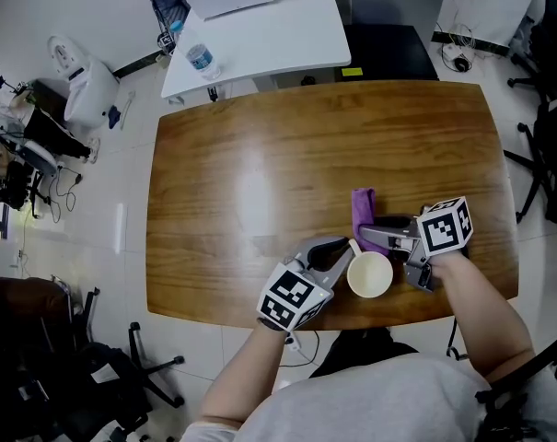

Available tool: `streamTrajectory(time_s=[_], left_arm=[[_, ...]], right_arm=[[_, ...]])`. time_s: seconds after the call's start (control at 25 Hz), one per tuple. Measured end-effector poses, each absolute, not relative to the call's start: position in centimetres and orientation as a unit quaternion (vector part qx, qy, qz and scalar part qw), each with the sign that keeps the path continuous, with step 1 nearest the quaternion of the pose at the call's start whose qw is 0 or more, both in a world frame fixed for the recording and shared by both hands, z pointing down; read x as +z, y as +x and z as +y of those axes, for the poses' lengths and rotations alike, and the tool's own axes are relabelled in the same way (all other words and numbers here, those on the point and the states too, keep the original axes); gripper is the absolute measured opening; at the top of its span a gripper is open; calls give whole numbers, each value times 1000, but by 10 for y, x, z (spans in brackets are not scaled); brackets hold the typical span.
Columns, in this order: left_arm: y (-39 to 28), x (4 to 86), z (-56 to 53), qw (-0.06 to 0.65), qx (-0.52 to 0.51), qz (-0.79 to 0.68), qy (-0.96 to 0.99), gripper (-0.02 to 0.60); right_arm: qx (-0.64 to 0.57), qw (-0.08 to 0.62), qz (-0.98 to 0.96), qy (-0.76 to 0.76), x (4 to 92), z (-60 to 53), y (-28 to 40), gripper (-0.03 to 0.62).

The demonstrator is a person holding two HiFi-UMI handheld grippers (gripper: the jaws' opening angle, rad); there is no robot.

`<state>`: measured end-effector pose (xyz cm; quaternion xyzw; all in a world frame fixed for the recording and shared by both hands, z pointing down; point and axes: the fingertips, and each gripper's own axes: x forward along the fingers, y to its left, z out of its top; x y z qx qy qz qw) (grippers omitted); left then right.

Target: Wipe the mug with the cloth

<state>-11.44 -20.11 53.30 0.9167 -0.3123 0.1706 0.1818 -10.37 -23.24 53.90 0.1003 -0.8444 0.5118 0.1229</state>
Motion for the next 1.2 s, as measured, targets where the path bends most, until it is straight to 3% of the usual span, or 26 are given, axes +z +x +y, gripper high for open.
streamTrajectory(time_s=[0.16, 0.44, 0.68, 0.92, 1.2], left_arm=[[-114, 533, -203, 181, 167, -313, 917, 18], [-117, 540, -197, 188, 172, -307, 917, 18], [-147, 532, -178, 211, 122, -335, 910, 21], [-168, 476, -146, 182, 64, -379, 905, 0], [-99, 429, -33, 170, 35, -345, 922, 0]], right_arm=[[495, 149, -848, 112, 549, -232, -102, 127], [488, 130, -853, 129, 543, -236, -93, 127], [422, 103, -886, 161, 499, -226, -69, 127], [330, 99, -923, 169, 435, -183, -45, 127], [260, 108, -948, 147, 409, -39, 2, 127]])
